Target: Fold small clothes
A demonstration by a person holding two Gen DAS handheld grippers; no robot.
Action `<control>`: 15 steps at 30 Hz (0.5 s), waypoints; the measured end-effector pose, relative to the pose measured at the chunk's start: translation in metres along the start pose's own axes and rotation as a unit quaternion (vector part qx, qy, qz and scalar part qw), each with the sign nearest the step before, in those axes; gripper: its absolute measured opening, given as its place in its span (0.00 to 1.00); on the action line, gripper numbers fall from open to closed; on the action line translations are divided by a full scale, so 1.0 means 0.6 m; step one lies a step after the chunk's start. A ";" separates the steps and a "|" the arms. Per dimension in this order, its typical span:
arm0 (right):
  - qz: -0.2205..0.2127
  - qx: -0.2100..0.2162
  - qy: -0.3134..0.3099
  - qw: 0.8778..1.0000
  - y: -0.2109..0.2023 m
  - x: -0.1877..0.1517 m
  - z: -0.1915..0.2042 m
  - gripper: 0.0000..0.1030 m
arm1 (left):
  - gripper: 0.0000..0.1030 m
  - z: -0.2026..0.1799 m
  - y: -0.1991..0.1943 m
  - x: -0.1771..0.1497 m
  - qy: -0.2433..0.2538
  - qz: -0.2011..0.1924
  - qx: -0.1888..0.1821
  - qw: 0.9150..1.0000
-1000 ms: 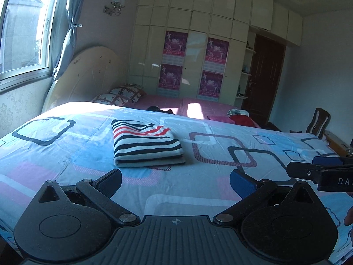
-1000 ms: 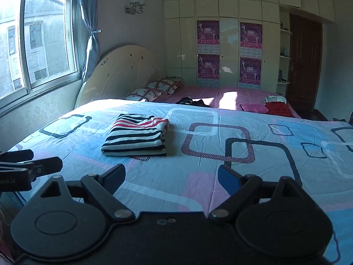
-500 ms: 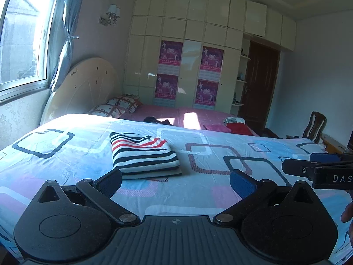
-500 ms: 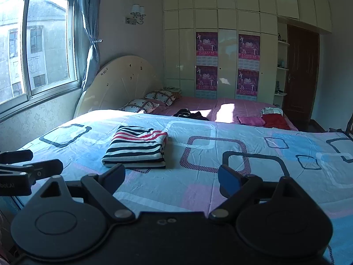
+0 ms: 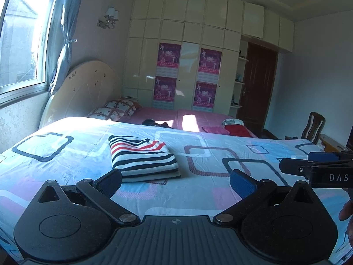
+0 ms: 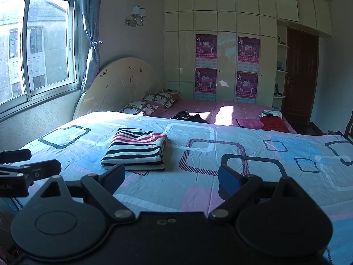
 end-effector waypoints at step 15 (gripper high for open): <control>-0.003 -0.007 0.005 1.000 -0.003 -0.001 -0.013 0.88 | 1.00 -0.019 0.000 0.008 0.007 -0.008 -0.005 1.000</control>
Point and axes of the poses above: each gripper's, at about its wrist camera, not at the fingertips, and y roughly the way its jaws point, z to its left, x to its top, the point moved 7 cm from there along y, roughly the way its jaws point, and after that the axes turned 3 degrees about -y, right-handed, at the moved point
